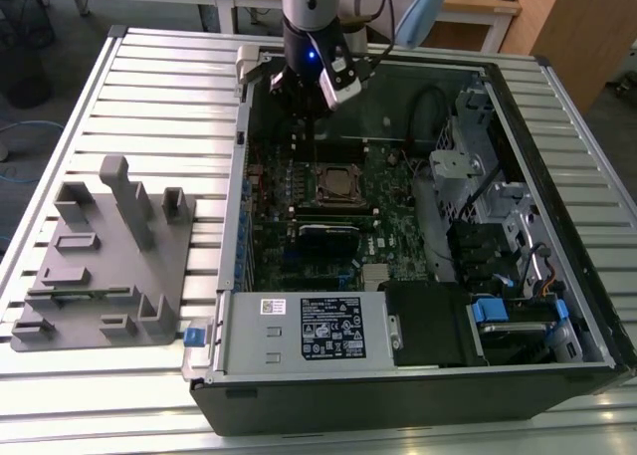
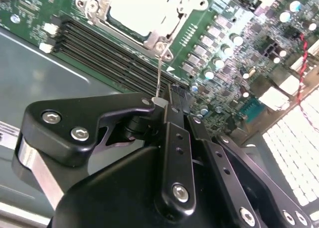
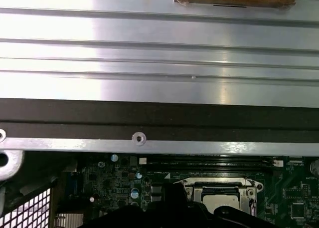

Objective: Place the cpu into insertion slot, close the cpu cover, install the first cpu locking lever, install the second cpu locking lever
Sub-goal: 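Install the first cpu locking lever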

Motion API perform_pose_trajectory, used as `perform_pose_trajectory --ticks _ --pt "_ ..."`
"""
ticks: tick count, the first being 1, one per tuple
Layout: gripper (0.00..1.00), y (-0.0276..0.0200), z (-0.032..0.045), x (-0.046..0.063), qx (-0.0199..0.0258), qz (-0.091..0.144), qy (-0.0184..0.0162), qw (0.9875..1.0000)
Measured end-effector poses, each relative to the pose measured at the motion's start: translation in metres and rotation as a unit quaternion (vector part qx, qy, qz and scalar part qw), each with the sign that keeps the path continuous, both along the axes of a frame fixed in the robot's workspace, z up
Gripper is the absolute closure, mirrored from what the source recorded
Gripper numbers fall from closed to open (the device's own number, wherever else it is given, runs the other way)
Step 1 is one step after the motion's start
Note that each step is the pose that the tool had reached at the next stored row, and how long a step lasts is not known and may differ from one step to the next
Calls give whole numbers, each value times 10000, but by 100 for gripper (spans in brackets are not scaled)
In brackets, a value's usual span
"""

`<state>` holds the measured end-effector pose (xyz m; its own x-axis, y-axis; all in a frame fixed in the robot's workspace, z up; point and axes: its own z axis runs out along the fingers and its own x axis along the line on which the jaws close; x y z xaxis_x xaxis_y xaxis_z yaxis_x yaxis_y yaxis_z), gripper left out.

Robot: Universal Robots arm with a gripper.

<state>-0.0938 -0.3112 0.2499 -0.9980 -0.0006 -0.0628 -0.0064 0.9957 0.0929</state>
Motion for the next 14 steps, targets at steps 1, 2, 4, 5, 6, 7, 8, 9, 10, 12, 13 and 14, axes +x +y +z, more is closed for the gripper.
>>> perform_pose_trajectory --ticks 1,2,4,5,6,7,8,9,10,12,13,14 --pt "89 0 -1 20 0 0 0 10000" --pt "89 0 -1 41 0 0 0 10000" --pt "89 0 -3 86 0 0 0 10000" --pt "89 0 -4 108 0 0 0 10000" --pt "89 0 -4 128 0 0 0 10000" --pt "89 0 -5 148 0 0 0 10000" --pt "89 0 -5 167 0 0 0 10000" --pt "89 0 -6 186 0 0 0 10000" --pt "89 0 -6 203 0 0 0 10000" --pt "89 0 -6 224 0 0 0 10000" --pt "89 -1 -6 229 0 0 0 10000" --pt "89 -1 -6 230 0 0 0 10000"
